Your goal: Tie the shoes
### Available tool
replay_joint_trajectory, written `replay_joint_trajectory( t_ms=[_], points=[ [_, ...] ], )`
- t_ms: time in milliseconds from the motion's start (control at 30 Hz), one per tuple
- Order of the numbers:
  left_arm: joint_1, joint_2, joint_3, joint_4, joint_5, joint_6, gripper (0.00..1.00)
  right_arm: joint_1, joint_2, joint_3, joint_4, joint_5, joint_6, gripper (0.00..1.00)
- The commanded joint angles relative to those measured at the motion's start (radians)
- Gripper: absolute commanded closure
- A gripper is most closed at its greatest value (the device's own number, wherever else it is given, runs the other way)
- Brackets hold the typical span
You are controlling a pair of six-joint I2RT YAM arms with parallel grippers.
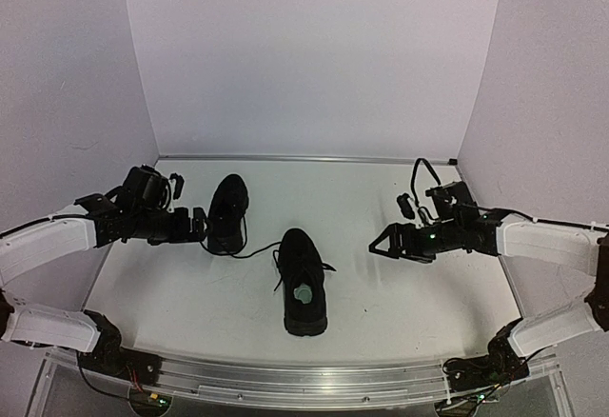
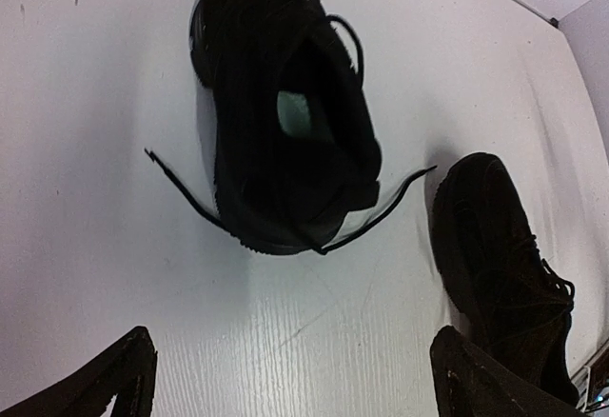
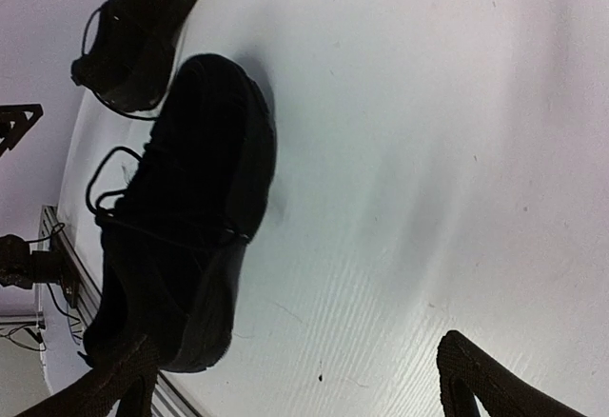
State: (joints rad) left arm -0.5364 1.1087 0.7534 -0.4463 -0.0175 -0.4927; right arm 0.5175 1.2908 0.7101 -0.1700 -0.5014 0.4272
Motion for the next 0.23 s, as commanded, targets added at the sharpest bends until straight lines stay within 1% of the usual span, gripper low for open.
replay_joint_trajectory(
  t_ms=[0, 100, 200],
  points=[
    [0.001, -0.051, -0.026, 0.019, -0.001, -0.083, 0.0, 0.0, -0.037, -0.048, 0.108, 0.004, 0.058, 0.02],
    [0.001, -0.056, -0.008, 0.001, -0.032, -0.084, 0.0, 0.0, -0.048, -0.048, 0.11, 0.006, 0.061, 0.02],
    [0.001, -0.025, 0.028, -0.038, -0.067, -0.1, 0.0, 0.0, -0.05, -0.032, 0.105, 0.004, 0.062, 0.02]
  ],
)
